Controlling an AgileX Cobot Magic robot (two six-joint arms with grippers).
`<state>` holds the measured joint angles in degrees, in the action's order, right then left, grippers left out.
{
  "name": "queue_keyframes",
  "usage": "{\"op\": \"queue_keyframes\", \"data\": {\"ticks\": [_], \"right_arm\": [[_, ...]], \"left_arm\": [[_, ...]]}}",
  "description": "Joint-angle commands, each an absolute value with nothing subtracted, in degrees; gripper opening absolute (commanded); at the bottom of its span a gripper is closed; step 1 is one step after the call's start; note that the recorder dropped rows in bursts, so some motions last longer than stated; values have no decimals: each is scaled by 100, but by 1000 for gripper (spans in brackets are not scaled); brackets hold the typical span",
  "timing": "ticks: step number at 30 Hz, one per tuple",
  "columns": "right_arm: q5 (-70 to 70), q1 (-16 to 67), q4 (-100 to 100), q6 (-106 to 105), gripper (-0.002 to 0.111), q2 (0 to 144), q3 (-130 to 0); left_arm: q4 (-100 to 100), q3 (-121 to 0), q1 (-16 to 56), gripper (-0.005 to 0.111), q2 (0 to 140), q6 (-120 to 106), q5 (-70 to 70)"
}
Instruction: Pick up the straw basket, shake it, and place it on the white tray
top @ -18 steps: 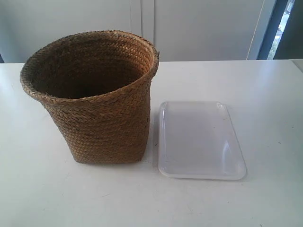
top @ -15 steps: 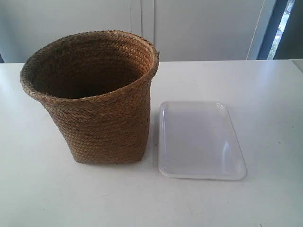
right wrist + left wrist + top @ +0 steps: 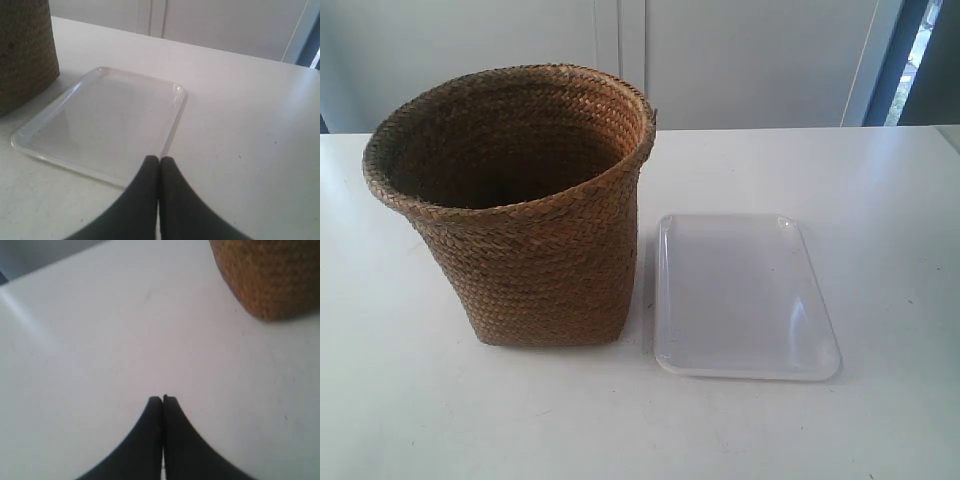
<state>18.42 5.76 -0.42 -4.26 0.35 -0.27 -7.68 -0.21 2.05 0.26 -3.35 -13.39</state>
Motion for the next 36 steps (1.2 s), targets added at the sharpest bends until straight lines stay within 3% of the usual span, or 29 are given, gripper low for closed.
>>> {"op": "queue_keyframes", "data": {"ticks": [1,3,7,15,24,32,36], "right_arm": [[-413,557,-108,-426,0,0,0],[-1952,557,-108,-425,0,0,0],[-3548,557,-83,-425,0,0,0],[-4236,557,-83,-425,0,0,0],[-4942,557,-86,373,0,0,0],[-5179,557,780,213,0,0,0],[-4914,557,1021,933,0,0,0]], "left_arm": [[-820,0,186,0,0,-348,451],[-820,0,186,0,0,-348,1248],[-820,0,186,0,0,-370,1682],[-791,0,186,0,0,-82,4458],[-591,-16,186,0,0,1116,3770],[1166,-349,186,0,0,0,1656],[1192,-359,186,0,0,0,2106]]}}
